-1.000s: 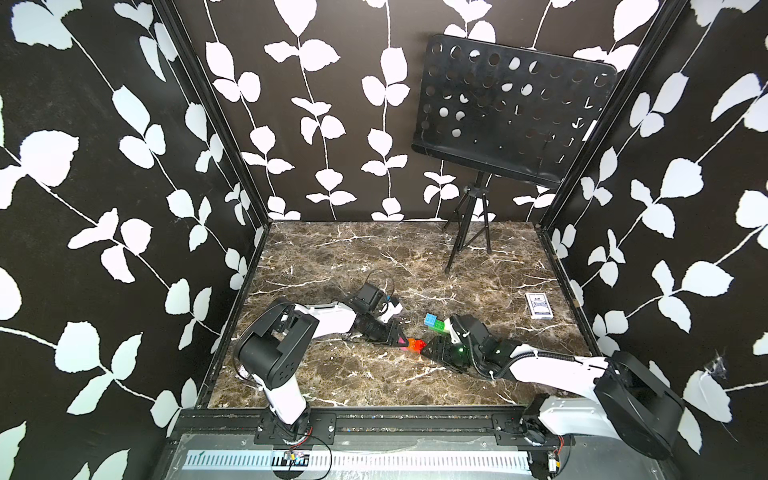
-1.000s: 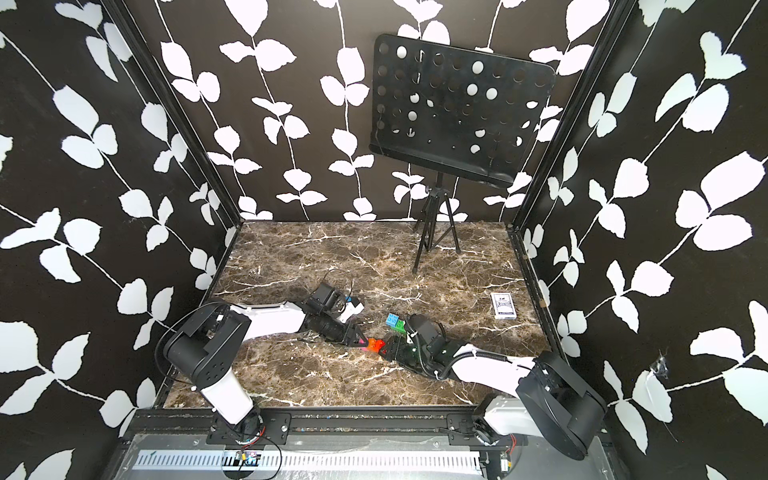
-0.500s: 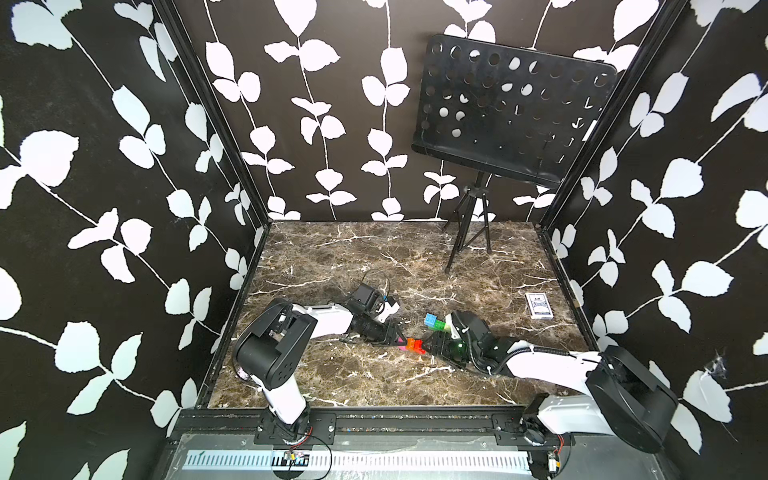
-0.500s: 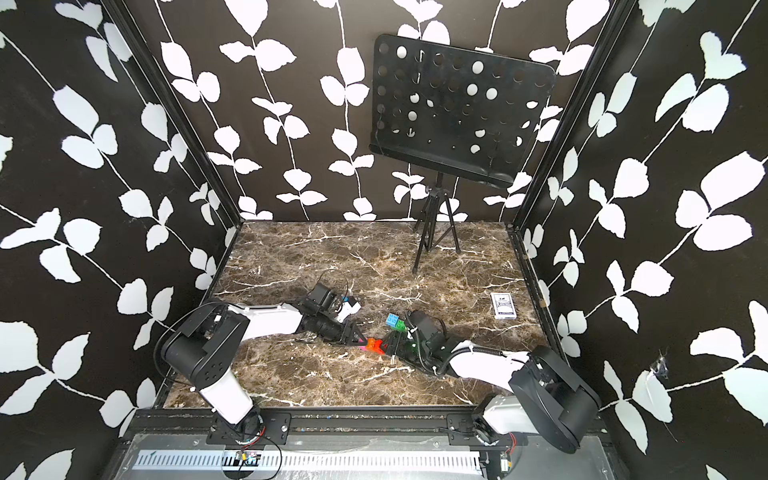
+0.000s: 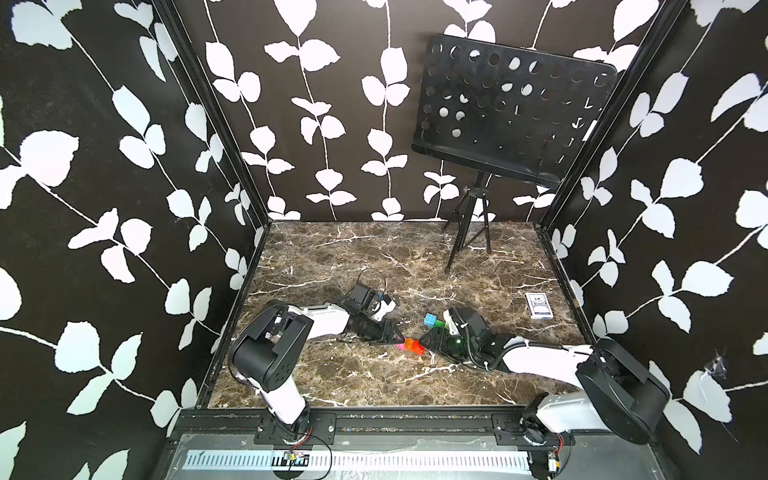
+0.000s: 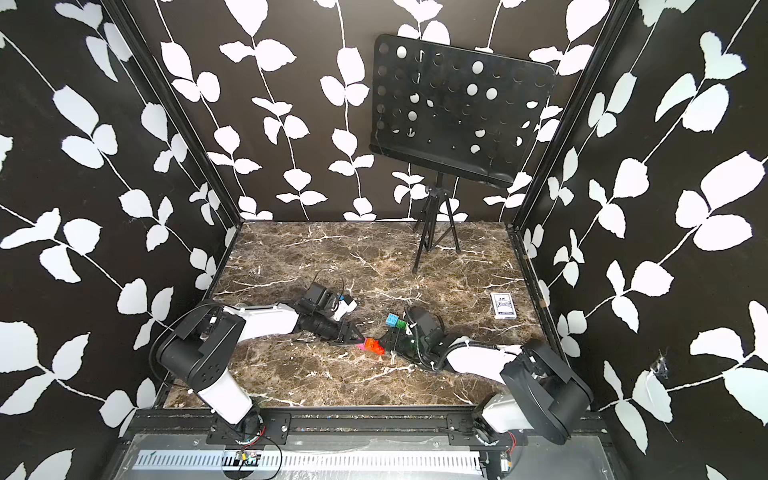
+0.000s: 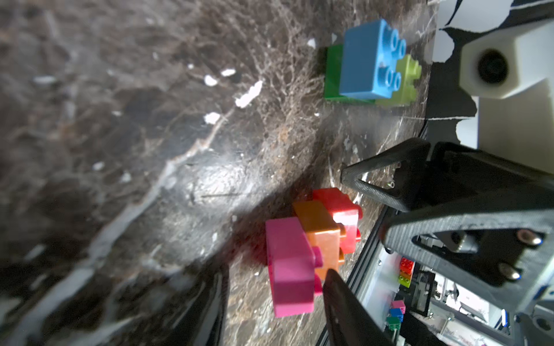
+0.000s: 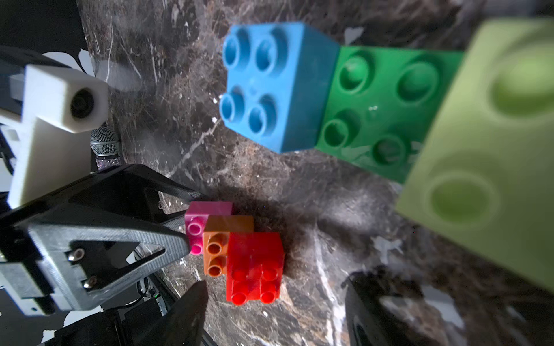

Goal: Assemble the letter y with lego
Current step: Adjust the lego brick at the center of the board.

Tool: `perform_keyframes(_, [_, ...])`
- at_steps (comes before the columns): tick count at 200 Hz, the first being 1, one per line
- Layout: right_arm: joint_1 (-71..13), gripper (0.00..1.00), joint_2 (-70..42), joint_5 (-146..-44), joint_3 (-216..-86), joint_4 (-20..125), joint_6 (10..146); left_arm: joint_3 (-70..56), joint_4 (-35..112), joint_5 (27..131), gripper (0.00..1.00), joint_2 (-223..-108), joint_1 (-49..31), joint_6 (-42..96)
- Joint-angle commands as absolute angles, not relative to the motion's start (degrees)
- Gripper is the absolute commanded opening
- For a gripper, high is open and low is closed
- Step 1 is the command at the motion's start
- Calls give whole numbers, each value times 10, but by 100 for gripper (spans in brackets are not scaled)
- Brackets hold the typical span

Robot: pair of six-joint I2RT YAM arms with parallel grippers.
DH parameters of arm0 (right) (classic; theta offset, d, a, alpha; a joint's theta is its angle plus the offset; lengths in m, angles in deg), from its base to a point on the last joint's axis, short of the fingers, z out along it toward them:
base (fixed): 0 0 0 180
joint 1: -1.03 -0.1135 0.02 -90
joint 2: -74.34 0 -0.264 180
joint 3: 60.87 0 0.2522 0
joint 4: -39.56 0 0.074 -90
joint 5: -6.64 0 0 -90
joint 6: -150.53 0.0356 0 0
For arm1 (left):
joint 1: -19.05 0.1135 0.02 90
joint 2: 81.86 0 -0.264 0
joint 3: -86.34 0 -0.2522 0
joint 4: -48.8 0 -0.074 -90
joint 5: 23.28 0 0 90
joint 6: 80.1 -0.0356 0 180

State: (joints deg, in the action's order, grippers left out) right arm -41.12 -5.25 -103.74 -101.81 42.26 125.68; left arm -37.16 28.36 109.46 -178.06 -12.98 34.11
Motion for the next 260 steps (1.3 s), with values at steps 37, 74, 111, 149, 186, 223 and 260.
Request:
perform_keyframes(37, [-408,72,-72,-1036,-1028,412,1255,-388,267,1069,45,-1774,-125,331])
perform_keyframes(74, [-411,72,-78,-1057,-1037,375,1266,-392,268,1065,44,-1773,-123,328])
perform_keyframes(111, [-429,72,-98,-1065,-1048,339,1280,-394,268,1065,43,-1777,-122,328])
perform_keyframes(149, [-432,72,-119,-1073,-1050,282,1299,-397,268,1065,43,-1777,-122,327])
perform_keyframes(186, [-436,72,-118,-1077,-1054,254,1309,-396,268,1063,43,-1773,-121,327])
perform_keyframes(223, [-439,72,-106,-1077,-1053,245,1314,-395,269,1064,44,-1771,-120,328])
perform_keyframes(260, [-441,72,-100,-1076,-1054,232,1320,-395,270,1062,45,-1767,-115,327])
